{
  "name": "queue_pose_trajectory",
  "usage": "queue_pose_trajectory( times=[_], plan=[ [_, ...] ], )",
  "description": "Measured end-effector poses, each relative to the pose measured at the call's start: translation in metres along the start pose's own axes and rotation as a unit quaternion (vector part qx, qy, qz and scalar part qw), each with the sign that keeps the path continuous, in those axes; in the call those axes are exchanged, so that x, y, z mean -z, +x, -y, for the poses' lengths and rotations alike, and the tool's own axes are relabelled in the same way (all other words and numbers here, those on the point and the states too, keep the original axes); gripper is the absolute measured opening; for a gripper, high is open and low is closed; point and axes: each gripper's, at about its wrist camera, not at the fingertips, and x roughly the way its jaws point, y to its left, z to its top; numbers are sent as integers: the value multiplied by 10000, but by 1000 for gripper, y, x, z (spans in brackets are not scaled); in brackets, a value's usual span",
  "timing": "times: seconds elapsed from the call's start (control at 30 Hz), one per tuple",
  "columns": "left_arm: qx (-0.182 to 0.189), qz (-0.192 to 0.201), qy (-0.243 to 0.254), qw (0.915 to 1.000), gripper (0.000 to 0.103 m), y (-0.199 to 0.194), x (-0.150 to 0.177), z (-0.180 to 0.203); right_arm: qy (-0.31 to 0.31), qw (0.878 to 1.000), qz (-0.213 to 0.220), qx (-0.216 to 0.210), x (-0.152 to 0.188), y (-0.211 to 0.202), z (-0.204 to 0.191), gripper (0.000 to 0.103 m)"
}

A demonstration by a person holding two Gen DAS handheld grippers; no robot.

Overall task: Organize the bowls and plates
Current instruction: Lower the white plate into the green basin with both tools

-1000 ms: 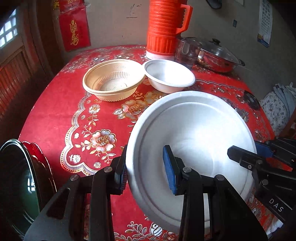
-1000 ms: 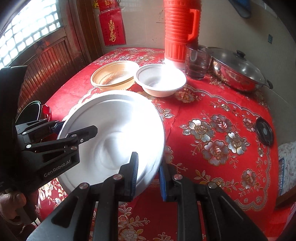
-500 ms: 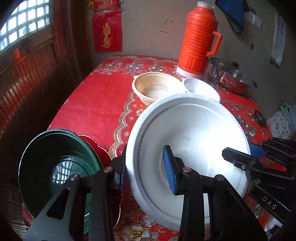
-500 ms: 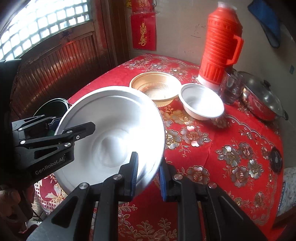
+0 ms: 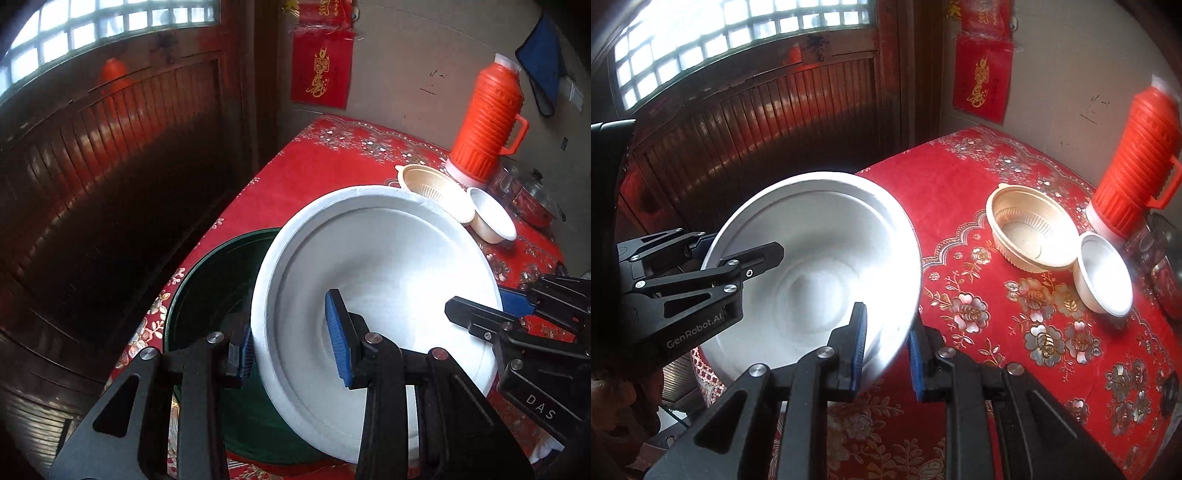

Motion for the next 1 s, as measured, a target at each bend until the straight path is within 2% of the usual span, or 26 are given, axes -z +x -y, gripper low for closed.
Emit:
queue_pose_trajectory(
  times=[0.27, 0.8, 0.93, 1.0],
  plan=[
    [-223, -136, -198, 9995, 35, 8, 14, -31, -227, 9993, -222, -209, -3, 30, -32, 22],
    [-353, -130, -119, 9992, 35, 13, 22, -33, -278, 9992, -211, -169, -5, 33, -40, 24],
    [-486, -77, -70, 9988, 35, 13, 23, -34, -324, 9993, -208, -8, -5, 32, -41, 34],
    [-528, -51, -68, 9986, 35, 13, 23, -35, -325, 9993, -200, 14, -5, 31, -41, 36]
  ],
)
